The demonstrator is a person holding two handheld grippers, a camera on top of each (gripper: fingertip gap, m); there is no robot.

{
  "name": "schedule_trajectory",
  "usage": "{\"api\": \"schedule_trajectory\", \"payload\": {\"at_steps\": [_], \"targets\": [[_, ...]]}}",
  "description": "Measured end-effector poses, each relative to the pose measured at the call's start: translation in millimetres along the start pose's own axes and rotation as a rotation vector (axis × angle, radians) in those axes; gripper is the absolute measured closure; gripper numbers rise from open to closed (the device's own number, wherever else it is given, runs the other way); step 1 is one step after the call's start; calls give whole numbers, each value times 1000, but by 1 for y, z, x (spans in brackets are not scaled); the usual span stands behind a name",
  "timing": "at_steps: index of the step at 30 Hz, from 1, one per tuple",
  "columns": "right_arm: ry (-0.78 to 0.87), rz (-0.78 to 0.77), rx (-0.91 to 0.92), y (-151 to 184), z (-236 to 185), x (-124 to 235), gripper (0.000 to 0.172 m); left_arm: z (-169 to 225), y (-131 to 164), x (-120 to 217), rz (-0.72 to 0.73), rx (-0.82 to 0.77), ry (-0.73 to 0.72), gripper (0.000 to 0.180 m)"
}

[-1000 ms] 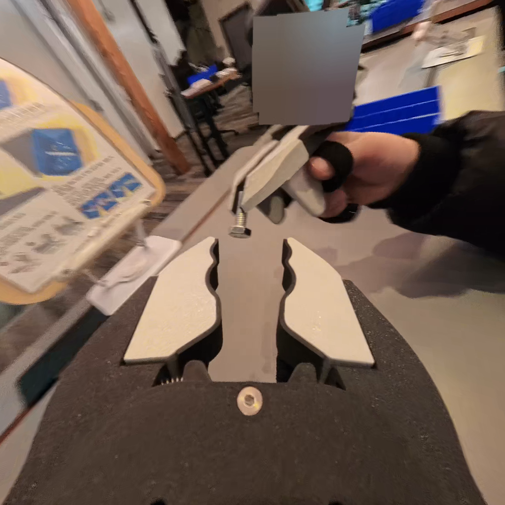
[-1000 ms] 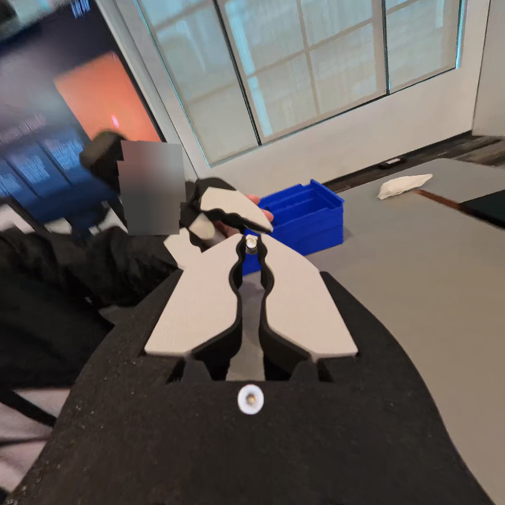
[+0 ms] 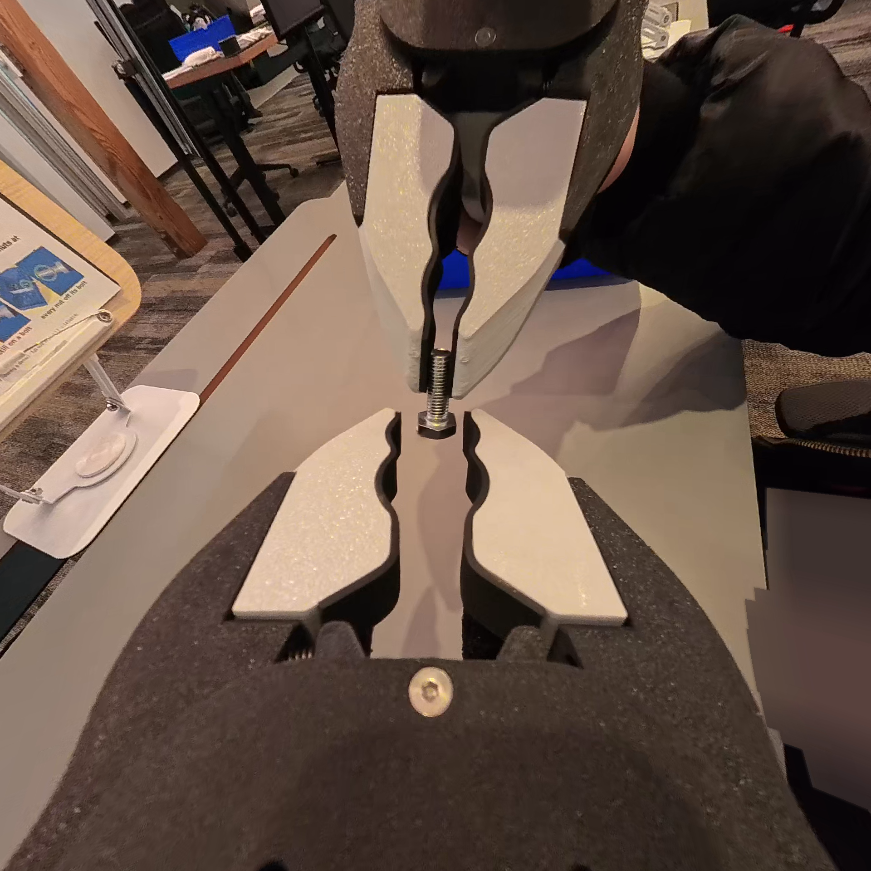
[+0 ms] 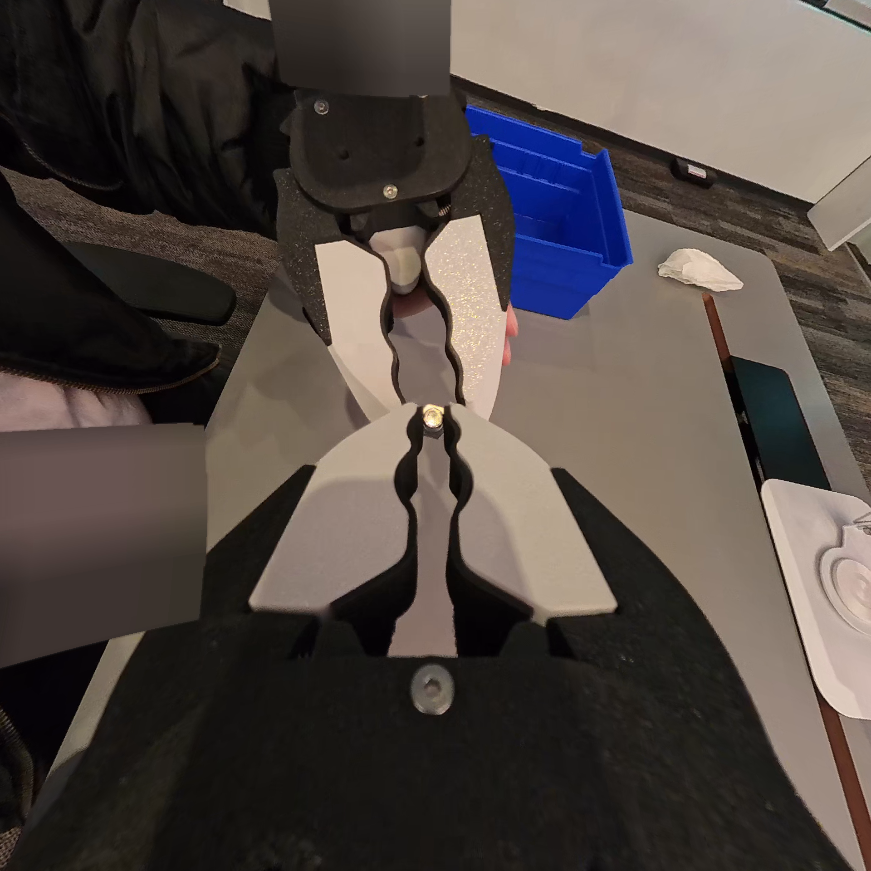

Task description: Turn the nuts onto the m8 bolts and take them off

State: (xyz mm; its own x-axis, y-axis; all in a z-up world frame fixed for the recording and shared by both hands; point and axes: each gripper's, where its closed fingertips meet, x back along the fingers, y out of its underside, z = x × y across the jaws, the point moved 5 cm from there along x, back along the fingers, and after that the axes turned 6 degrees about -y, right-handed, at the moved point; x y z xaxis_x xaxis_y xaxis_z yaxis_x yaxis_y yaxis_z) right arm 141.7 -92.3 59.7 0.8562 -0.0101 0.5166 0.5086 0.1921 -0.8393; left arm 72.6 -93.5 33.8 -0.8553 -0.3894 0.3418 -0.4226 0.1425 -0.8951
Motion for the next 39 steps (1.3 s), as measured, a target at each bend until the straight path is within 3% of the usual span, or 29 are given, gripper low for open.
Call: {"api": "schedule_trajectory", "payload": {"at_steps": [20, 24, 27, 33, 36, 39], "targets": [[21, 11, -11, 2, 3, 0, 164, -1, 1, -2, 21, 4, -26, 166], [68, 12, -20, 9, 6, 9, 144, -5, 3, -1, 35, 33, -45, 166], [100, -17, -74, 40, 10, 25, 146, -8, 9, 3, 28, 54, -75, 166], [67, -217, -225, 158, 22, 19, 155, -4, 21, 11, 23, 95, -61, 166], [85, -339, -201, 189, 30, 8, 155, -2, 24, 11, 9, 98, -55, 166], [61, -359, -214, 203, 38, 1, 154, 1, 24, 12, 5, 97, -56, 166]]}}
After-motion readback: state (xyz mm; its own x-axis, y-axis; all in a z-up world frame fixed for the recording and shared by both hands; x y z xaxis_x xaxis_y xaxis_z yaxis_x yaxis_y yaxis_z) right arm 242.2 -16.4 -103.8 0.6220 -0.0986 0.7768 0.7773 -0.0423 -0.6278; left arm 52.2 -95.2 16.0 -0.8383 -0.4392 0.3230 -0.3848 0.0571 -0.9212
